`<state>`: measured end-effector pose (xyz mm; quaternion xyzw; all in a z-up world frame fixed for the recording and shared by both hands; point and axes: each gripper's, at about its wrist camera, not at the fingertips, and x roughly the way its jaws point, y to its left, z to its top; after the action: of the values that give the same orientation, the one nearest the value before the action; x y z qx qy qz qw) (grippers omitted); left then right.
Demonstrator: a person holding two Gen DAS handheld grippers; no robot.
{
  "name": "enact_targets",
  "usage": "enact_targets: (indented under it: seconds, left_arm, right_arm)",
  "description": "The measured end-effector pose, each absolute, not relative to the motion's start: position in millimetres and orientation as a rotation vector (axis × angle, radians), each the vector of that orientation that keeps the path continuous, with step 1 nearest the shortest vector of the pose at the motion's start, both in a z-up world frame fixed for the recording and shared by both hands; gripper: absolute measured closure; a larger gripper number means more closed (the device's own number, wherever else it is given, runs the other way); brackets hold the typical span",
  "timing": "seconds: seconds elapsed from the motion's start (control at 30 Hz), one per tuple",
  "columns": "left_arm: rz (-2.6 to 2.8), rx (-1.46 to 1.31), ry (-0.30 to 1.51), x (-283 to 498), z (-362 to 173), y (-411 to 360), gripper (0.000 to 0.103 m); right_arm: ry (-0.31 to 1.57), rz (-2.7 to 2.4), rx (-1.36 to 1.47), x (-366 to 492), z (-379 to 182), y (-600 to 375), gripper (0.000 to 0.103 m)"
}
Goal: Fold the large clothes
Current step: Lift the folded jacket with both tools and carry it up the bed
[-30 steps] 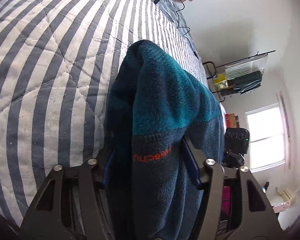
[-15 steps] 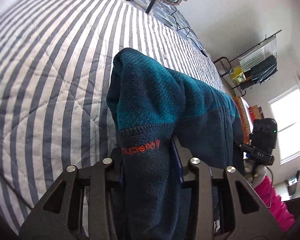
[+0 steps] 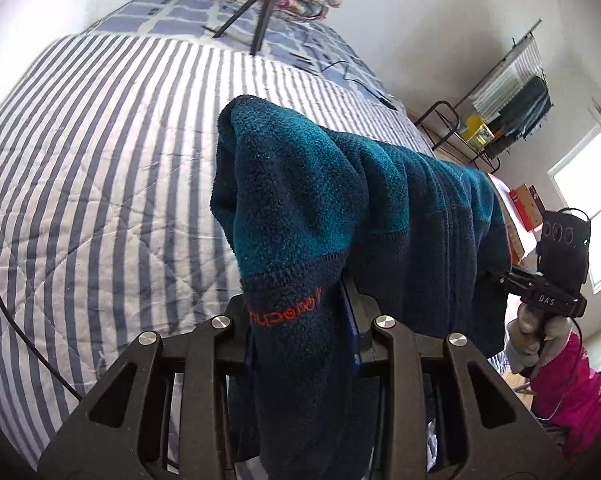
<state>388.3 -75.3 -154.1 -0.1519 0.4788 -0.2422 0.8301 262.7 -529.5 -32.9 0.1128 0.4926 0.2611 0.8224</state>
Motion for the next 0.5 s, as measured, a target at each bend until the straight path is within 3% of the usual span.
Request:
enact_targets:
  seconds: [0.5]
  left_arm:
    - [-0.596,-0.224,0.947,374,-108,-154,0.071]
  right_arm:
    - [0.967,0.412,0.17,232,19,-588,0.075]
